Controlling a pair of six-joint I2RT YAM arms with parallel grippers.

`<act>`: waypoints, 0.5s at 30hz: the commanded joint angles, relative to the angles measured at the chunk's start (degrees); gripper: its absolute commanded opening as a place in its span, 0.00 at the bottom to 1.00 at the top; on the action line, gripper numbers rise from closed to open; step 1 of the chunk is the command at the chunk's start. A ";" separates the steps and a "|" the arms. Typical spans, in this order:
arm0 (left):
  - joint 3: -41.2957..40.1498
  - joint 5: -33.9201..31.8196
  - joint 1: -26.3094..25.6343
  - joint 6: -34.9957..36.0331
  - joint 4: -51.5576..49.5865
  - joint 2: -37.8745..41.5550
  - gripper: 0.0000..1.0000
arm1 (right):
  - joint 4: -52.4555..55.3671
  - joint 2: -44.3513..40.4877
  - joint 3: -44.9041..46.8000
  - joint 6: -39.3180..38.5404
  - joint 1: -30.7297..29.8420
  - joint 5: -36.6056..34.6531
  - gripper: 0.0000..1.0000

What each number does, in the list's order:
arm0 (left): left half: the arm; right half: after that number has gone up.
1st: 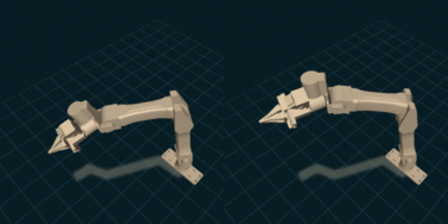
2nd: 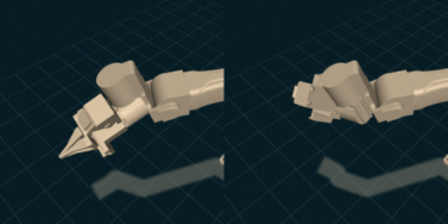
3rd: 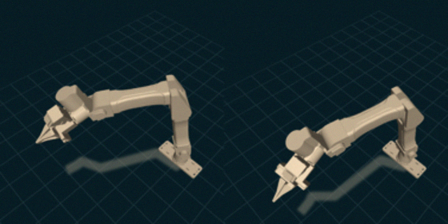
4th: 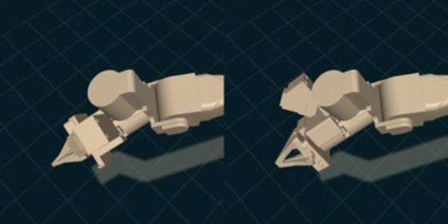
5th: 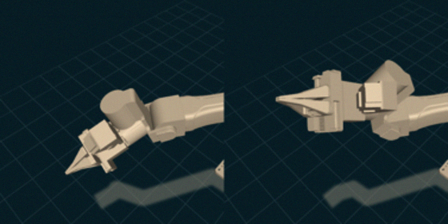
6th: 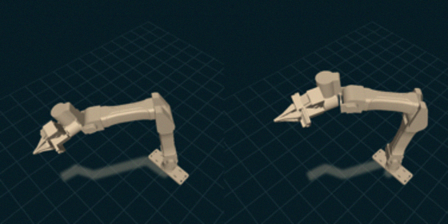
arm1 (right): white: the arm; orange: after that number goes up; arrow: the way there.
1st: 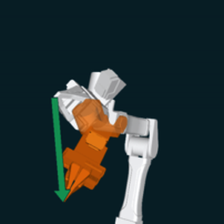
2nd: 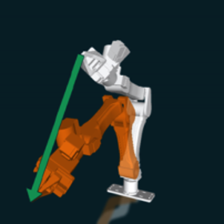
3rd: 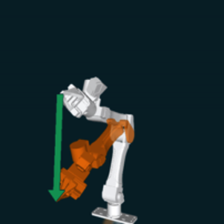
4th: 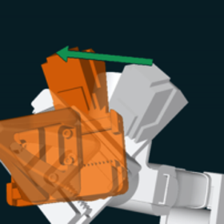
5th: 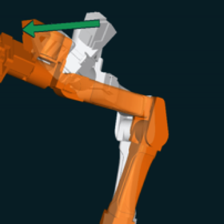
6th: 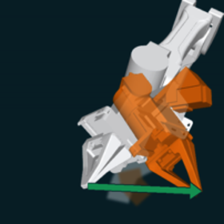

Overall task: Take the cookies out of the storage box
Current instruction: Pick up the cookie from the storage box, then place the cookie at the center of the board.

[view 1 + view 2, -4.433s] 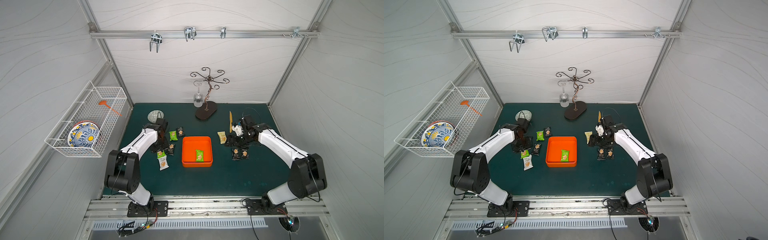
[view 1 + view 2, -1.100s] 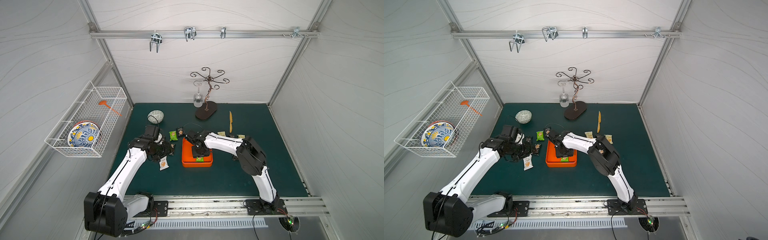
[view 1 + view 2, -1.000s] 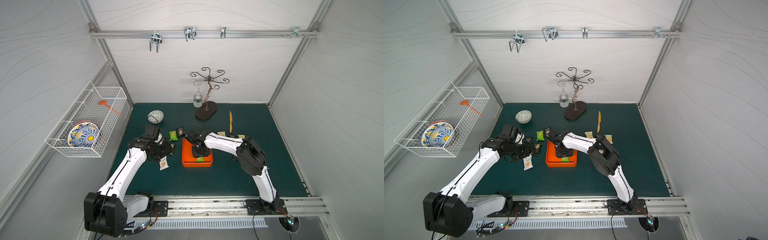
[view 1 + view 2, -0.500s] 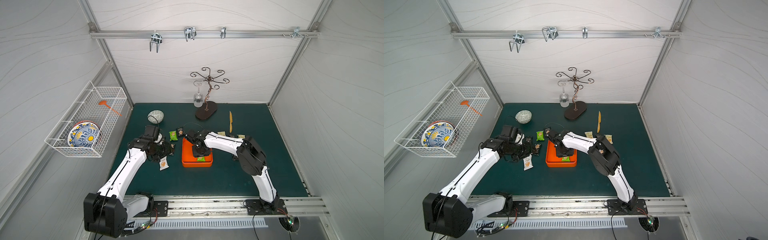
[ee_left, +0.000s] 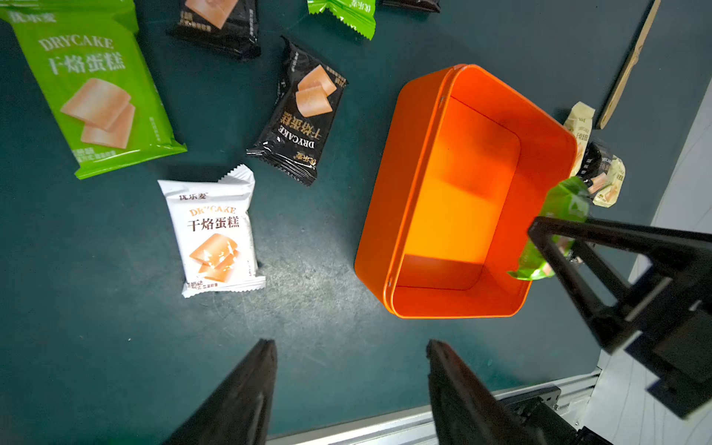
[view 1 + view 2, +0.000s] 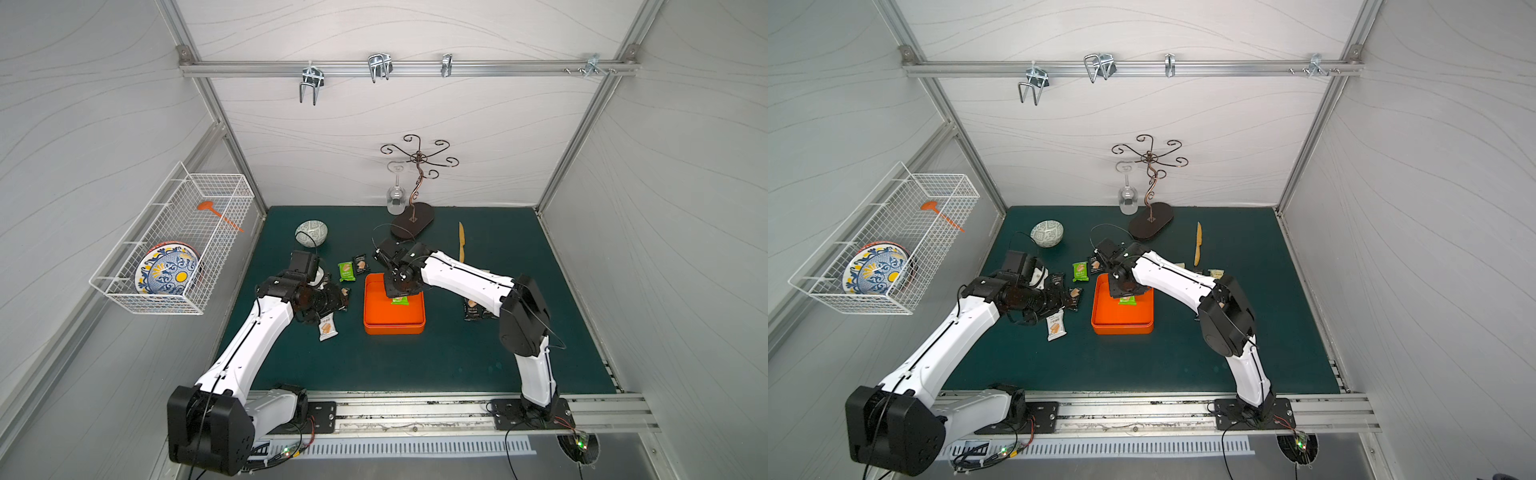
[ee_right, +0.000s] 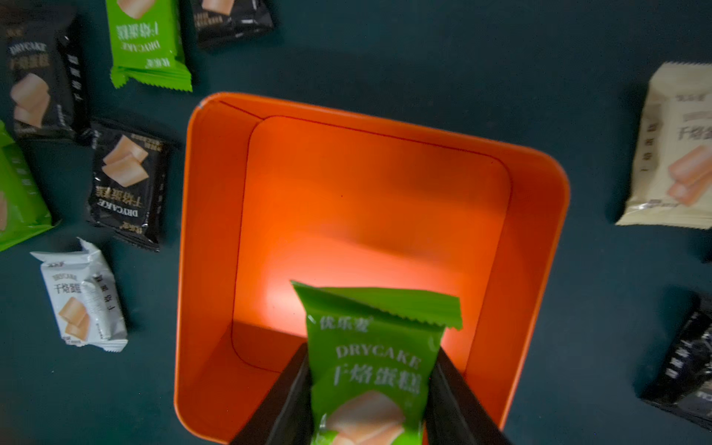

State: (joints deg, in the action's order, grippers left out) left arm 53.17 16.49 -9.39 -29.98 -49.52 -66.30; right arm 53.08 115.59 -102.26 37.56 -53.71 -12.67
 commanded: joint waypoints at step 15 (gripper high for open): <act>1.11 -4.71 0.08 -4.82 0.03 1.85 0.66 | -1.72 -19.90 20.40 -11.87 14.77 2.60 0.45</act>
State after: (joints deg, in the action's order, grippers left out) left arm 53.19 13.41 -9.39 -33.08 -49.69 -65.58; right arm 52.31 97.80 -84.75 28.93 -39.86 -11.42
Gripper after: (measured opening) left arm 0.659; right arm 0.455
